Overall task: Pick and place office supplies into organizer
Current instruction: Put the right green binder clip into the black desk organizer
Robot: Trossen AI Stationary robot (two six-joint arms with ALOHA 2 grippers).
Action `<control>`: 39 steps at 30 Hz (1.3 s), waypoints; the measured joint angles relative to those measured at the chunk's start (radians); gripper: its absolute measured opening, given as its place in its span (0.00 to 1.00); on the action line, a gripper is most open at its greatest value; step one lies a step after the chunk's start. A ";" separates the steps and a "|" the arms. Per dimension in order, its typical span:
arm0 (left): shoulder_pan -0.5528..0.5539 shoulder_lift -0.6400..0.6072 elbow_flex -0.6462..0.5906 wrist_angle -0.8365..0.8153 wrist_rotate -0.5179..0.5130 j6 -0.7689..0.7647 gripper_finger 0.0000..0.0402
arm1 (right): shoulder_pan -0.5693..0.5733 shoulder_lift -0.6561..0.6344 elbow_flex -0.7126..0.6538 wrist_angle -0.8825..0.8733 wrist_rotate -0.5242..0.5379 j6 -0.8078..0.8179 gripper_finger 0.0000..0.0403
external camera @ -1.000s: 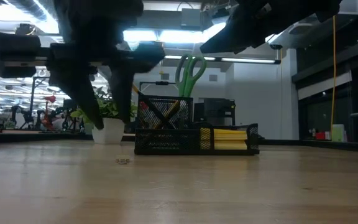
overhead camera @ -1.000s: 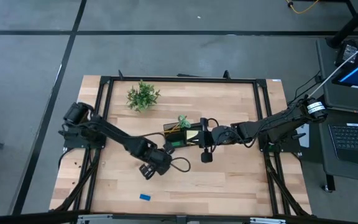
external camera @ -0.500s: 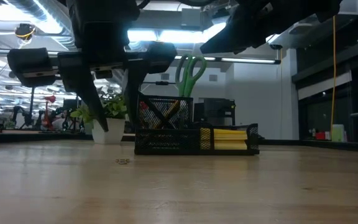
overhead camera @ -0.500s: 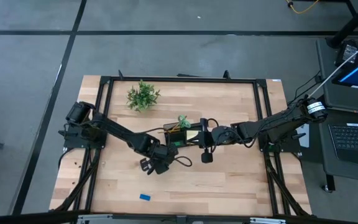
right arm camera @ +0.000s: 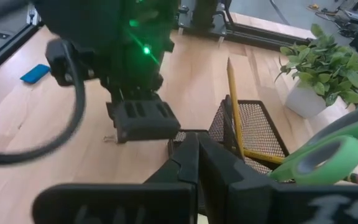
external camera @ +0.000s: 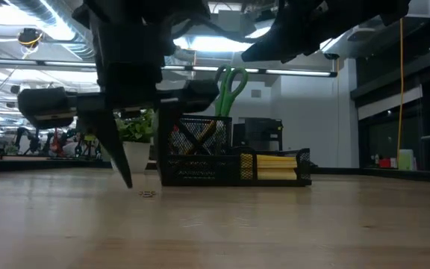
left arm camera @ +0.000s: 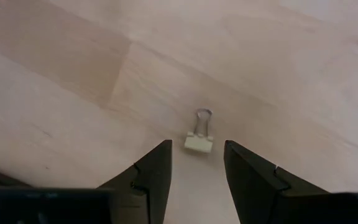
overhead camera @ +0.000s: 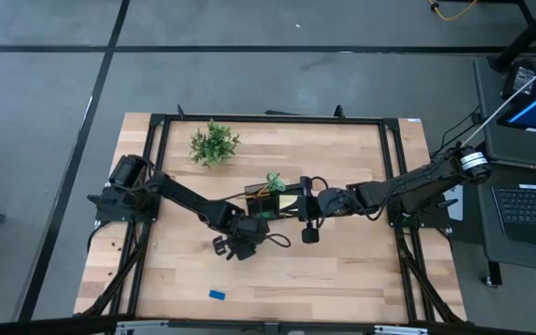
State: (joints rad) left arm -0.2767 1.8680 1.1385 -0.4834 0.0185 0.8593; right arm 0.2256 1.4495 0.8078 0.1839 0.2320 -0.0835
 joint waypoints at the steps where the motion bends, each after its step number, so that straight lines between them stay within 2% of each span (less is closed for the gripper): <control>1: 0.003 0.001 0.000 -0.002 0.000 0.000 0.35 | 0.000 -0.002 0.000 0.002 0.000 0.001 0.02; 11: 0.018 0.001 0.000 0.032 0.032 0.061 0.35 | 0.000 -0.010 0.000 -0.038 0.021 0.008 0.02; 26: 0.066 0.037 0.002 0.017 0.177 -0.009 0.35 | 0.000 -0.010 0.000 -0.038 0.020 0.012 0.02; 39: 0.058 0.037 0.000 -0.004 0.186 -0.051 0.35 | 0.000 -0.010 0.000 -0.039 0.019 0.012 0.02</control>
State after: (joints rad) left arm -0.2184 1.9053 1.1381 -0.4874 0.2041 0.8079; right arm 0.2256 1.4395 0.8078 0.1450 0.2512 -0.0711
